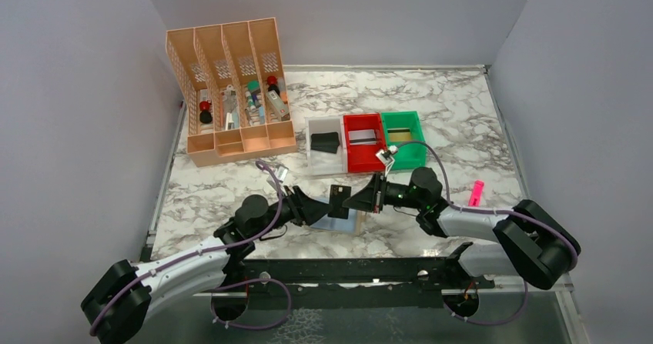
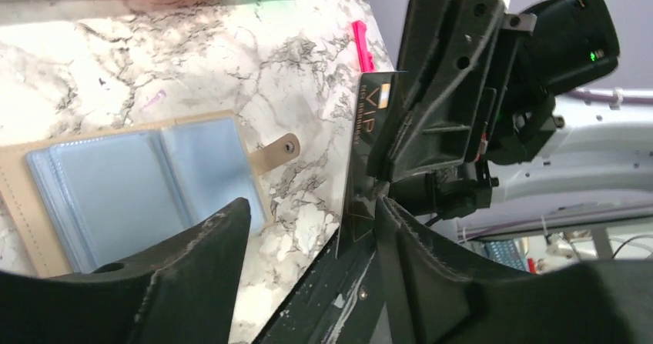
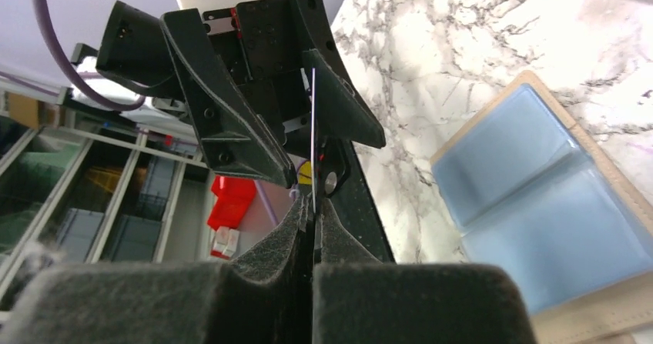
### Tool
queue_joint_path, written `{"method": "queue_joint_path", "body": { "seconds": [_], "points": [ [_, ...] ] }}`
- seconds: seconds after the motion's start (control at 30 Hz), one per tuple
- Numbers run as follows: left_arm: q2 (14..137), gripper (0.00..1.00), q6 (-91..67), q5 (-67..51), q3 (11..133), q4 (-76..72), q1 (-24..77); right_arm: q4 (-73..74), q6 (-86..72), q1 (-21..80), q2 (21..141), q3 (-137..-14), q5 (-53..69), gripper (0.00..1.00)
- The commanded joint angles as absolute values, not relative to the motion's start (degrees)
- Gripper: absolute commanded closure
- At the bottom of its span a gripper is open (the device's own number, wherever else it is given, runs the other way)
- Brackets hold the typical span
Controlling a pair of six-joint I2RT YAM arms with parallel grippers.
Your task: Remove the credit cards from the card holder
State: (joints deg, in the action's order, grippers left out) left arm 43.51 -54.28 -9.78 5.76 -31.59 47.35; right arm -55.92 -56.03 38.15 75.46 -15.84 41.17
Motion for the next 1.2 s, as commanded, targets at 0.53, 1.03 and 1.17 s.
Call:
{"method": "queue_joint_path", "body": {
  "seconds": [0.53,1.03,1.17],
  "points": [
    [53.0,0.01,-40.8,19.8,29.3,17.2,37.8,-0.3,-18.1,39.3,75.8,-48.7,6.5,0.99],
    [46.8,0.01,-39.9,12.3,23.0,15.0,27.5,-6.5,26.8,53.7,106.2,-74.1,-34.3,0.99],
    [45.9,0.01,-39.8,12.4,22.7,14.9,27.5,-14.4,34.8,53.7,109.3,-73.1,-36.0,0.99]
  ]
}}
